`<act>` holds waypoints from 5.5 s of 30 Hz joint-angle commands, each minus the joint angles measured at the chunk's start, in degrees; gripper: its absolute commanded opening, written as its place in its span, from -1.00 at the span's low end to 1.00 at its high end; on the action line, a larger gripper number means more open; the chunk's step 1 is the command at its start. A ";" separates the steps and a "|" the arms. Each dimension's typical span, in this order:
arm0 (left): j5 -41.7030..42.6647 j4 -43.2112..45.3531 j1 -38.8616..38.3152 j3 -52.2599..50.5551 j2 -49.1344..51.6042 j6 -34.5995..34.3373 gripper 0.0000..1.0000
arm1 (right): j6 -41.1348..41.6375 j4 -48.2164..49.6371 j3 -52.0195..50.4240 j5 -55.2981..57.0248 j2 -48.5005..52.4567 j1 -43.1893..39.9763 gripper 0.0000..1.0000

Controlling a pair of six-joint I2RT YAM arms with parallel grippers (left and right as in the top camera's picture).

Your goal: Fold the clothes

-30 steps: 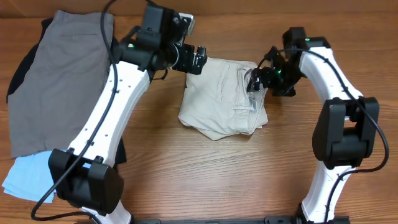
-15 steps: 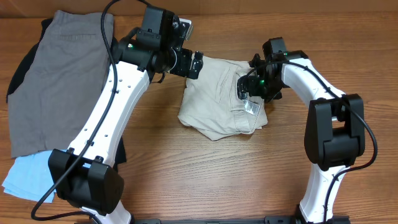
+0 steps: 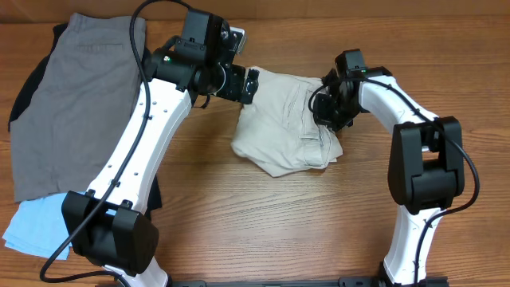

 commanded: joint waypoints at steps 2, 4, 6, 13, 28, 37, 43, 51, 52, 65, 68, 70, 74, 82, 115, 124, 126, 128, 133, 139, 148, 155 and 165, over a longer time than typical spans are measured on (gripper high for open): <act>-0.33 -0.33 -0.02 0.61 -0.02 0.87 1.00 | 9.42 3.41 1.09 1.38 2.51 -6.10 -0.92; -0.33 -0.39 -0.02 0.61 -0.02 0.87 1.00 | 11.45 4.76 1.68 -0.76 2.51 -9.99 -0.92; -0.33 -0.37 -0.02 0.61 0.00 0.87 1.00 | 13.22 6.88 1.86 -2.97 2.51 -14.25 -0.92; -0.33 -0.33 -0.02 0.59 0.02 0.85 1.00 | 18.95 14.10 1.86 -3.52 2.51 -27.69 -0.92; -0.31 0.09 -0.04 0.55 1.64 0.15 1.00 | 28.70 19.71 1.84 -0.94 2.51 -47.04 -0.92; -0.09 0.28 -0.04 0.52 3.34 -0.52 1.00 | 27.23 22.27 1.84 -1.31 2.51 -50.95 -0.92; -0.11 0.46 -0.09 0.52 3.61 -0.50 1.00 | 23.19 23.54 1.84 -1.88 2.51 -50.99 -0.92; -0.11 0.46 -0.09 0.52 3.65 -0.48 1.00 | 18.03 23.32 1.86 -7.10 1.40 -51.47 -0.52; -0.11 0.46 -0.09 0.52 3.65 -0.48 1.00 | 18.05 23.02 2.01 -7.52 0.55 -51.80 -0.31; -0.13 -0.15 -0.09 0.52 3.65 -0.44 1.00 | 11.52 6.91 5.55 -4.68 -14.08 -54.23 0.83; -0.13 -0.13 -0.07 0.52 3.65 -0.42 1.00 | 7.72 7.72 5.53 -4.61 -14.32 -52.72 0.75; -0.17 -0.13 -0.07 0.52 3.65 -0.42 0.99 | 5.51 9.20 5.49 -3.30 -13.90 -51.08 0.40; -0.28 -0.13 -0.07 0.52 3.65 -0.44 1.00 | 4.57 12.41 5.42 6.16 -12.72 -47.36 -0.78; -0.28 -0.13 -0.09 0.52 3.65 -0.44 1.00 | 3.15 15.23 5.42 18.10 -5.97 -44.17 -0.92; -2.93 -0.63 -0.02 0.52 3.67 -0.02 1.00 | 0.17 7.06 10.60 -2.03 -18.27 -45.90 0.18; -4.70 -0.66 -0.02 0.52 3.67 -0.02 1.00 | -7.61 -3.65 10.60 -9.68 -34.93 -33.24 0.68; -4.68 -0.61 -0.02 0.52 3.67 -0.02 1.00 | -7.54 -4.90 10.60 -7.10 -37.94 -28.50 0.87; -4.68 -0.61 -0.02 0.52 3.67 -0.02 1.00 | -6.84 -5.75 10.60 -4.83 -40.59 -23.26 1.00; -4.68 -0.61 -0.02 0.52 3.67 -0.02 1.00 | 4.55 -7.52 10.60 4.24 -44.46 -8.96 1.00; -4.68 -0.61 -0.02 0.52 3.67 -0.02 0.99 | 9.38 -10.01 10.58 17.92 -44.98 6.47 1.00; -4.68 -0.61 -0.02 0.52 3.67 -0.02 1.00 | 8.96 -19.32 10.58 18.34 -44.81 12.13 1.00; -4.68 -0.61 -0.02 0.52 3.67 -0.02 1.00 | -2.60 -18.29 10.58 20.02 -45.16 11.72 1.00; -4.68 -0.61 -0.02 0.52 3.67 -0.02 1.00 | -6.32 -3.91 3.17 19.08 -50.45 6.10 1.00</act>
